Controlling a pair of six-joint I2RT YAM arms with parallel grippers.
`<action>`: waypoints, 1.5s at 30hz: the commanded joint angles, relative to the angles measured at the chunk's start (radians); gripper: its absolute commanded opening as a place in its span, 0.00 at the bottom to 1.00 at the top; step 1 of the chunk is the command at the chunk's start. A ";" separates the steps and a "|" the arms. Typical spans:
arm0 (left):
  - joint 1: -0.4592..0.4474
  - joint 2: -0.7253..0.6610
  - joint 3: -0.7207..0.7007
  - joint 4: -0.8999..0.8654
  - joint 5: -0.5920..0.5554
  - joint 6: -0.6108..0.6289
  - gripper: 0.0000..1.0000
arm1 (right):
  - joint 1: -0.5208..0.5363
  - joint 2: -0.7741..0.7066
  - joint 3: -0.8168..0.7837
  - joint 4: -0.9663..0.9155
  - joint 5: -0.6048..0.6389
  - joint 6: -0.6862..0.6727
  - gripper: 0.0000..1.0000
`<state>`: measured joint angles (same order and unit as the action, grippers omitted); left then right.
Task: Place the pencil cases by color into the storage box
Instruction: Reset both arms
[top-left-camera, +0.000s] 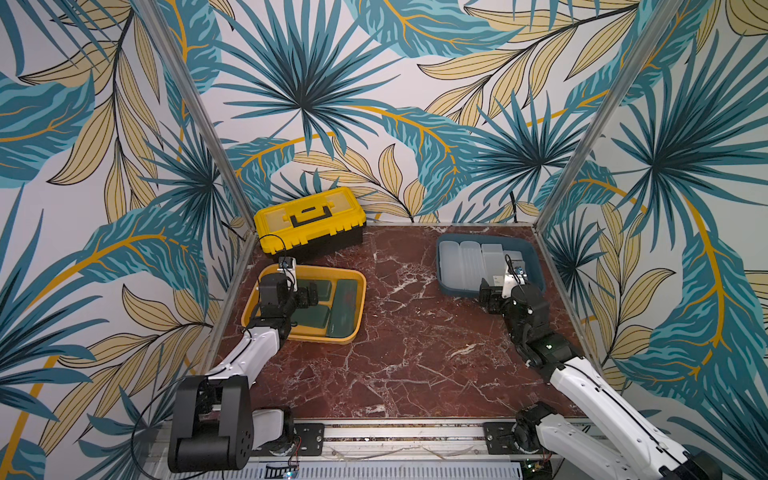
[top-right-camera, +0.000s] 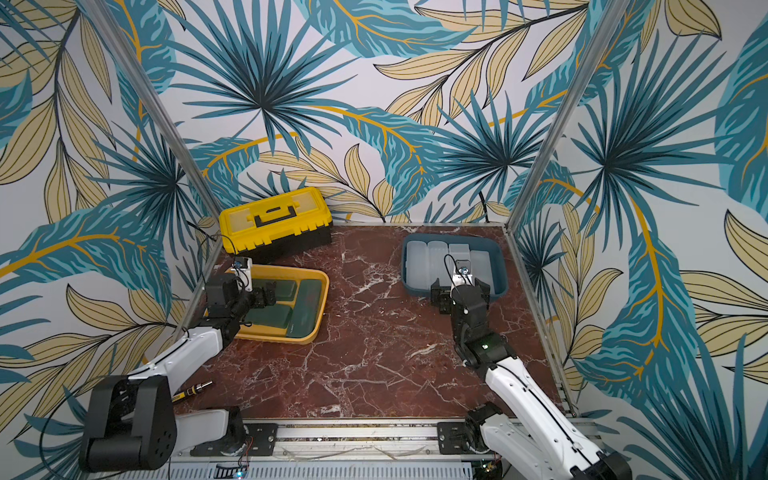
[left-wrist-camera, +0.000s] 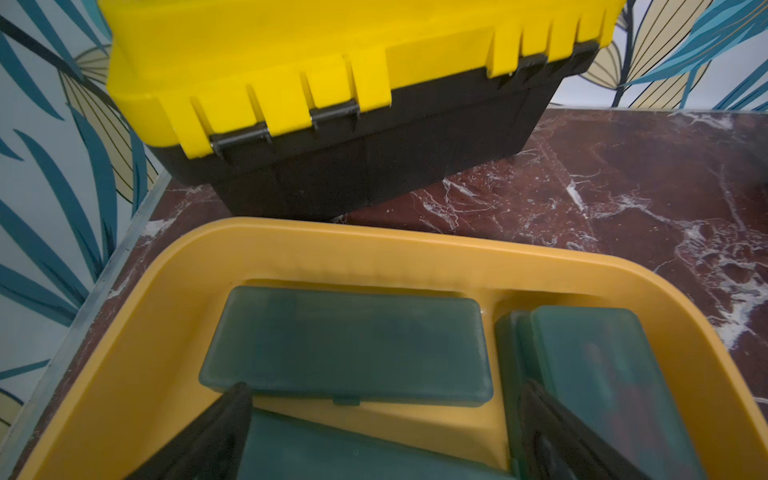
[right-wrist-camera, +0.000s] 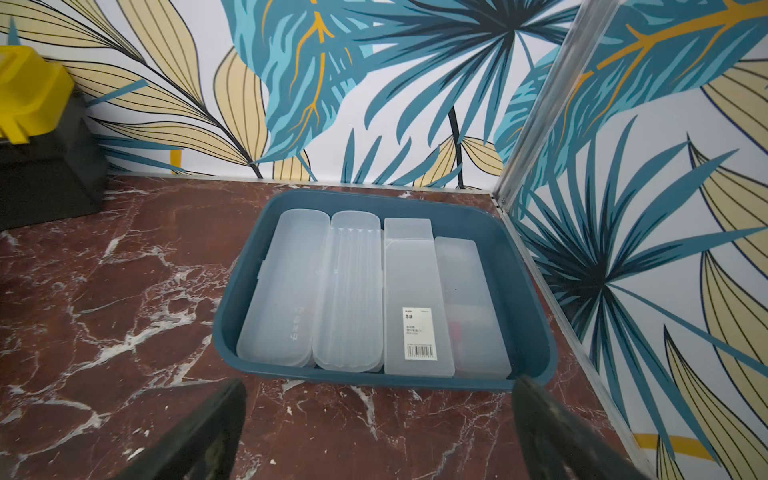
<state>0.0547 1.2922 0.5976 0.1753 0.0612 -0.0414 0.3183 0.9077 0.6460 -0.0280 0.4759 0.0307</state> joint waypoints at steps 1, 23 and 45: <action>0.014 0.055 0.011 0.083 0.055 -0.001 1.00 | -0.086 0.053 -0.010 0.046 -0.087 0.045 0.99; 0.013 0.207 -0.043 0.370 0.034 0.008 0.99 | -0.339 0.490 -0.110 0.520 -0.198 0.069 0.99; -0.033 0.218 -0.176 0.609 -0.076 0.024 1.00 | -0.341 0.563 -0.244 0.829 -0.286 0.018 0.99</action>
<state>0.0219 1.5047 0.4500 0.7330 0.0071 -0.0299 -0.0200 1.4620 0.3935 0.7883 0.2028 0.0620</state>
